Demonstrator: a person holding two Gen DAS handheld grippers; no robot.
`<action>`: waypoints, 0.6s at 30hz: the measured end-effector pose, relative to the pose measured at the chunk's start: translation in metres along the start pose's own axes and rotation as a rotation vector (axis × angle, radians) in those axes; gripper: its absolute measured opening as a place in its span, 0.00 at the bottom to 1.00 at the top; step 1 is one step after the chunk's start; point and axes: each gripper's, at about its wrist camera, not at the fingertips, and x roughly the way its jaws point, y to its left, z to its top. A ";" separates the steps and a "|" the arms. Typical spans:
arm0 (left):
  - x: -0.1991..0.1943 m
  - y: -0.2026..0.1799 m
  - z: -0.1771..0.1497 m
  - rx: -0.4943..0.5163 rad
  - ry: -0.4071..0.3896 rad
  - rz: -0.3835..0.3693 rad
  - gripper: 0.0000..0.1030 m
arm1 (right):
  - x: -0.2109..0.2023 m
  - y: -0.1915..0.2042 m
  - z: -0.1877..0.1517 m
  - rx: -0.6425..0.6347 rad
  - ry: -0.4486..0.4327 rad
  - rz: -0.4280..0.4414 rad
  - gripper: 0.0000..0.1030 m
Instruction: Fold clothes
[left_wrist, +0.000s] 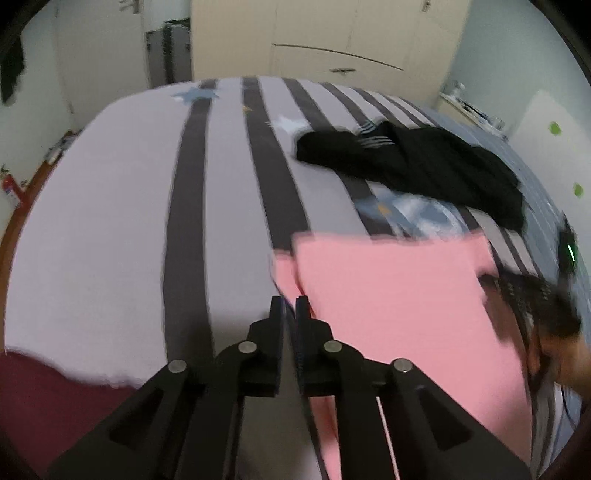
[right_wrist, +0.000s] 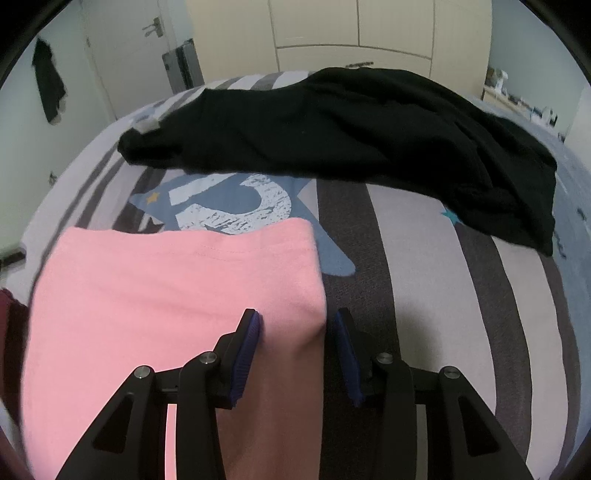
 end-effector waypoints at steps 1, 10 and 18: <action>-0.005 -0.005 -0.014 -0.005 0.013 -0.021 0.07 | -0.008 -0.001 -0.003 0.007 -0.007 0.012 0.37; -0.028 -0.031 -0.095 -0.067 0.074 -0.084 0.17 | -0.075 0.010 -0.087 -0.017 -0.009 0.071 0.37; -0.010 -0.030 -0.106 -0.128 0.100 -0.085 0.17 | -0.088 0.020 -0.132 0.032 0.044 0.081 0.38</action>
